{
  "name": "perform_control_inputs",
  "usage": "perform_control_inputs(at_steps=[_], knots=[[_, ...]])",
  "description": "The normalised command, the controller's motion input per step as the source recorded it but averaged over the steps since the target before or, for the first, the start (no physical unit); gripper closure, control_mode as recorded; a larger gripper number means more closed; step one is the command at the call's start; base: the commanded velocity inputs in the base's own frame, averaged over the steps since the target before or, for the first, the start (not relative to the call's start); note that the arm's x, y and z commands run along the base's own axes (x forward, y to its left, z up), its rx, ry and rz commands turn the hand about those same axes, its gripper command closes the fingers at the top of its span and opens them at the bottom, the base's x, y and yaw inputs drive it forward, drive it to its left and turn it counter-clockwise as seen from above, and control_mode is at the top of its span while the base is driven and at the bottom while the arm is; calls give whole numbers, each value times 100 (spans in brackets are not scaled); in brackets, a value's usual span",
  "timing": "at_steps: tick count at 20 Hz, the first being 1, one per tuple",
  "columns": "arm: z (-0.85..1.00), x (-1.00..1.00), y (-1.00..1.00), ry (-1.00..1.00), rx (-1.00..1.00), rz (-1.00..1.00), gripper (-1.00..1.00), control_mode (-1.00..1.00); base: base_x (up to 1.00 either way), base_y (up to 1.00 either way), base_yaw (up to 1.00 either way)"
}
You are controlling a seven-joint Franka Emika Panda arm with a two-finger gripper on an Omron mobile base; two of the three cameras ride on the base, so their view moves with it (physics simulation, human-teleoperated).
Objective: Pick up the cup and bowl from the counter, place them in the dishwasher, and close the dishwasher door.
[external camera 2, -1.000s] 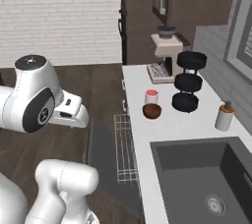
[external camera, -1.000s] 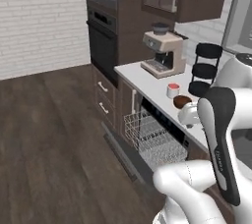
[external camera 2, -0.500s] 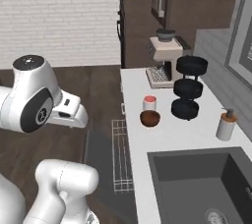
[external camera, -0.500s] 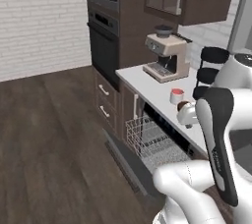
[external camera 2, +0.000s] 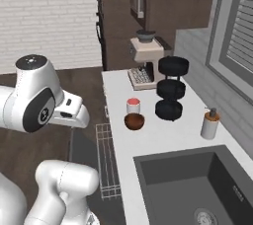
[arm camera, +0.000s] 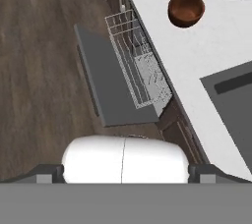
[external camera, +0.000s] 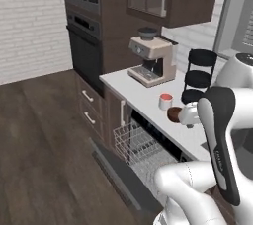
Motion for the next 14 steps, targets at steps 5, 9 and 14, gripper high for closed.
perform_control_inputs(at_steps=[5, 9, 14], knots=[[0, 0, 0, 0, 0, 0, -100, 100, 37, -30, -38], [0, 44, 0, 6, -2, -6, -100, -100, 35, 0, -15], [-22, 97, 0, 3, -4, -4, -100, -100, 0, 0, 0]])
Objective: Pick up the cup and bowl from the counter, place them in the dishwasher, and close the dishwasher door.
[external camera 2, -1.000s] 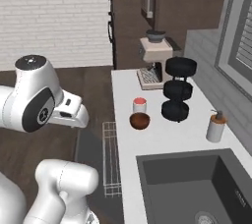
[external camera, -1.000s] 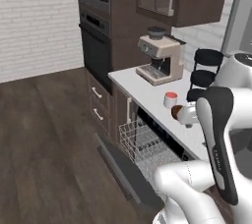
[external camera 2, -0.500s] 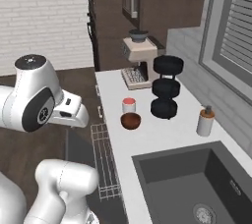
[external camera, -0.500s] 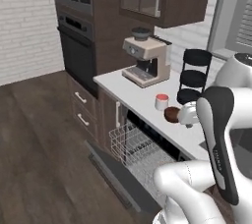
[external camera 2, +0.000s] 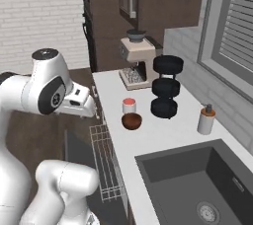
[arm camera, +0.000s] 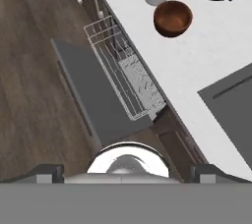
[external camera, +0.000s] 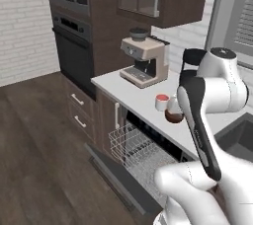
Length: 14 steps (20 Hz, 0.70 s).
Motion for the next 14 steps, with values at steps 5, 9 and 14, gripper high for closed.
perform_control_inputs(at_steps=[5, 9, 14], knots=[[-33, 97, -6, 1, -3, 1, -100, -100, 0, 0, 0], [-24, 83, -3, 4, -6, 13, -100, -100, 0, 0, 0], [-32, 85, -14, 0, -8, 12, -100, -100, 0, 0, 0]])
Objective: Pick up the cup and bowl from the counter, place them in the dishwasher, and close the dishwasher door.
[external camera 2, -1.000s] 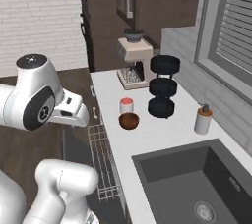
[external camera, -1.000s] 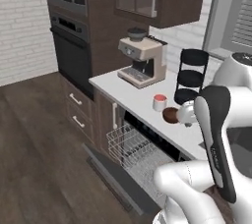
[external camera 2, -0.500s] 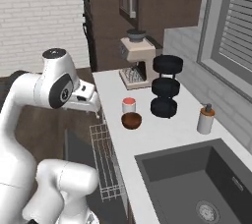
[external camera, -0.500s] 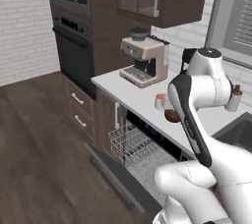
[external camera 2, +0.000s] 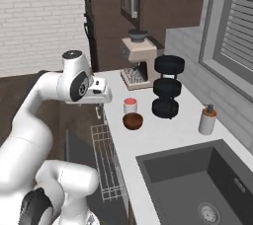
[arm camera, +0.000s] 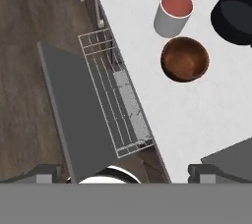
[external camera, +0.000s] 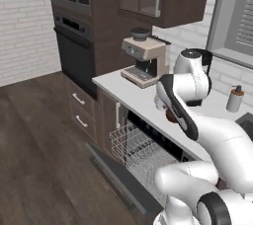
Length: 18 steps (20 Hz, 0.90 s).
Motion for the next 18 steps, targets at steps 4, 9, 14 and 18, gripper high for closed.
perform_control_inputs(at_steps=[4, 9, 14, 18], knots=[[-28, 73, -16, 0, -7, 10, -100, -100, 0, 0, 0], [-34, 81, -11, 1, -7, 12, -100, -100, 0, 0, 0], [-25, 88, -13, 1, -2, 11, -100, -100, 0, 0, 0], [-31, 65, -26, 0, 1, 0, -100, -100, 0, 0, 0]])
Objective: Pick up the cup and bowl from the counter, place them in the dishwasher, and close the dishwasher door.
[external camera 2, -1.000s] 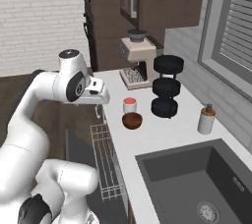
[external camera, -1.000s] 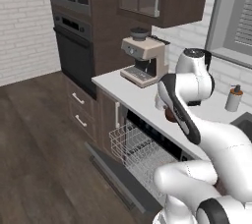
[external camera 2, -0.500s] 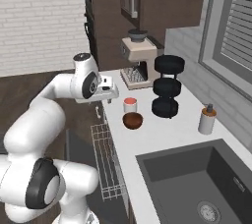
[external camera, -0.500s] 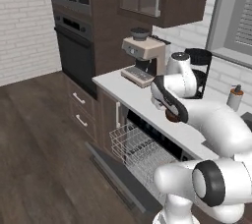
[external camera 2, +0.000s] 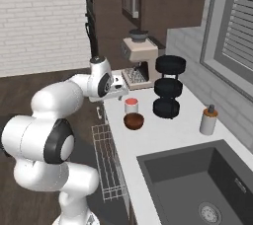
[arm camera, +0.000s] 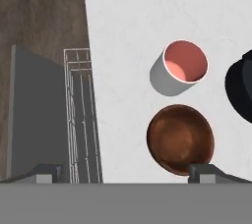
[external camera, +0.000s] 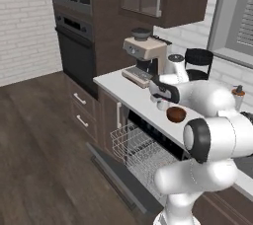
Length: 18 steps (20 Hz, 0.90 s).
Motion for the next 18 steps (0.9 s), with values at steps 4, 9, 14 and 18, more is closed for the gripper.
perform_control_inputs(at_steps=[4, 9, 14, 18], knots=[[-30, 65, -12, 0, 0, 0, -100, -100, 0, 0, 0], [-28, 54, -4, 0, 0, 0, -100, -100, 0, 0, 0], [-32, 31, -1, 0, 0, 0, -100, -100, 0, 0, 0], [-28, 40, -1, 0, 0, 0, -100, -100, 0, 0, 0]])
